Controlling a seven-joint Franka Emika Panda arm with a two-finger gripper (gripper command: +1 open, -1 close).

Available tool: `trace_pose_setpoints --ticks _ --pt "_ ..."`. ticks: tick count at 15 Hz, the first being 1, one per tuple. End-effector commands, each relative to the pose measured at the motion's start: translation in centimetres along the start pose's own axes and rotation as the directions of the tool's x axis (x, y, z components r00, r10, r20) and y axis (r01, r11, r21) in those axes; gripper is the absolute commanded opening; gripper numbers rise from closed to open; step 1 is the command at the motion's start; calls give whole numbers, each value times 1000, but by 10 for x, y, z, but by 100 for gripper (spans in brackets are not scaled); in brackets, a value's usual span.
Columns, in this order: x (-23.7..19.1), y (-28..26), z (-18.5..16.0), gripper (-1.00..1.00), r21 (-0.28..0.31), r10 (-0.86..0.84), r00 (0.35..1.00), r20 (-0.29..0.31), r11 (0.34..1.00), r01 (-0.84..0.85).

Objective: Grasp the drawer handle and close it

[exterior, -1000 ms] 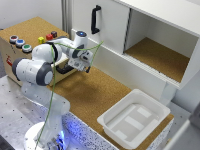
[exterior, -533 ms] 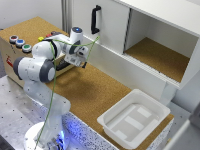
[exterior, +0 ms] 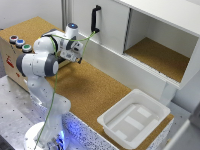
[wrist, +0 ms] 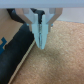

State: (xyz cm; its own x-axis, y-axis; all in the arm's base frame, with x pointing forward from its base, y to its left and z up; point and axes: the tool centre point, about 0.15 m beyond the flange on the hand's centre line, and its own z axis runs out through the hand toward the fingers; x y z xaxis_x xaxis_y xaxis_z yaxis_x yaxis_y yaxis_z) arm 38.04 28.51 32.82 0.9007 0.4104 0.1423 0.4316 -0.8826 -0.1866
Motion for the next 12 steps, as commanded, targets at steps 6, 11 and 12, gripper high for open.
trace_pose_setpoints --ticks 6,11,12 --pt "-13 3 -66 100 -123 -194 981 -15 974 191" --pt "-20 0 -74 100 -98 -265 964 1 960 264" --pt "-20 0 -74 100 -98 -265 964 1 960 264"
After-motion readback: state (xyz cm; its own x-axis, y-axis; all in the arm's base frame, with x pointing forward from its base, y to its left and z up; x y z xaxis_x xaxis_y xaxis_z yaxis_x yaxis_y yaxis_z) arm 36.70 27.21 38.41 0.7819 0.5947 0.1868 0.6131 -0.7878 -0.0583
